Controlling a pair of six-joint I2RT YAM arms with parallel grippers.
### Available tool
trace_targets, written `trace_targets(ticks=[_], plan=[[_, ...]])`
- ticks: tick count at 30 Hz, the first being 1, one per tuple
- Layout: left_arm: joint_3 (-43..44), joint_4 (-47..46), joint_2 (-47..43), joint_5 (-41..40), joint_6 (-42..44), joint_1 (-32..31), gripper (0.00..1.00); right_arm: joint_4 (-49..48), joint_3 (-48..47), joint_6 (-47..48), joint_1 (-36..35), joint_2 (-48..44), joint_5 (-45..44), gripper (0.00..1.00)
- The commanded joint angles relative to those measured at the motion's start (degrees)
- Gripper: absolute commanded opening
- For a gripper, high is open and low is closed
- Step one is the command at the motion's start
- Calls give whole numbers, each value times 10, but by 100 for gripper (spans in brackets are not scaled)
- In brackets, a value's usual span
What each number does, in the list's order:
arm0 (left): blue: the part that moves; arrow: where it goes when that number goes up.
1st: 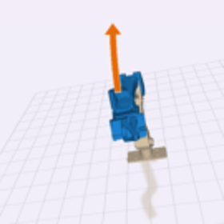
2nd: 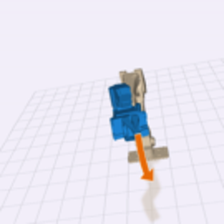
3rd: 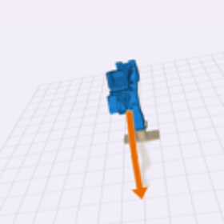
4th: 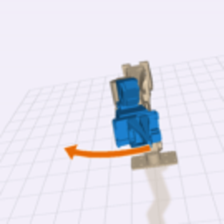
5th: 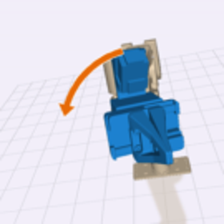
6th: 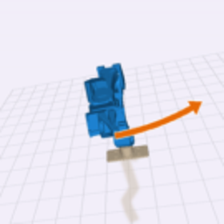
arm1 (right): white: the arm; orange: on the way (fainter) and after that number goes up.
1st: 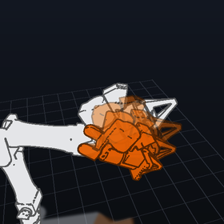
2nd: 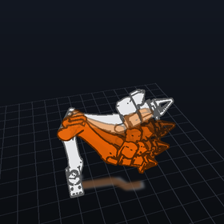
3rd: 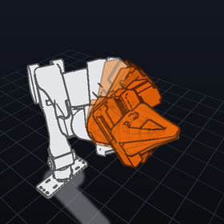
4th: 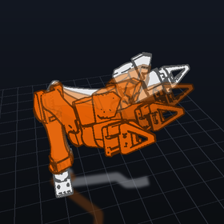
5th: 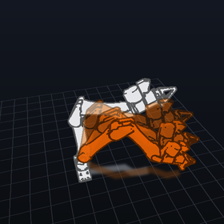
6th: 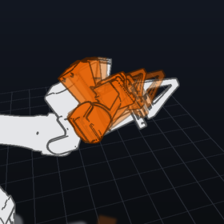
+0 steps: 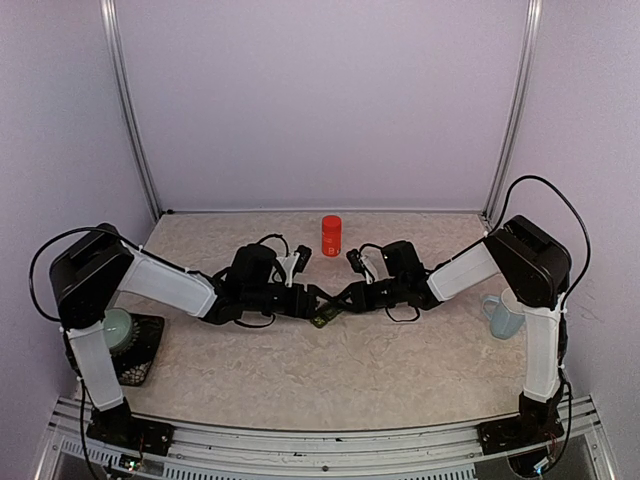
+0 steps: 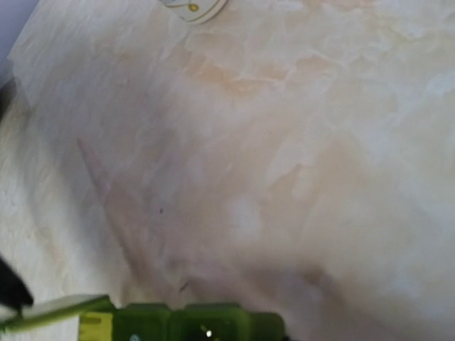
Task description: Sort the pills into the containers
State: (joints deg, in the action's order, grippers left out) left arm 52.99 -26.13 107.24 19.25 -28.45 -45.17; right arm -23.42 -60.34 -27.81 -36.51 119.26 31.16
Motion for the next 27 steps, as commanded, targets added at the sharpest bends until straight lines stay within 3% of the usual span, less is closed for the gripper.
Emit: trace_targets(ticks=[1,27], plan=[[-4,-20,8,15,-5,-12,75,45,-5,5,-10,9,-15,29],[-10,-6,56,22,-12,-41,72,60,-16,10,-10,7,-18,29]])
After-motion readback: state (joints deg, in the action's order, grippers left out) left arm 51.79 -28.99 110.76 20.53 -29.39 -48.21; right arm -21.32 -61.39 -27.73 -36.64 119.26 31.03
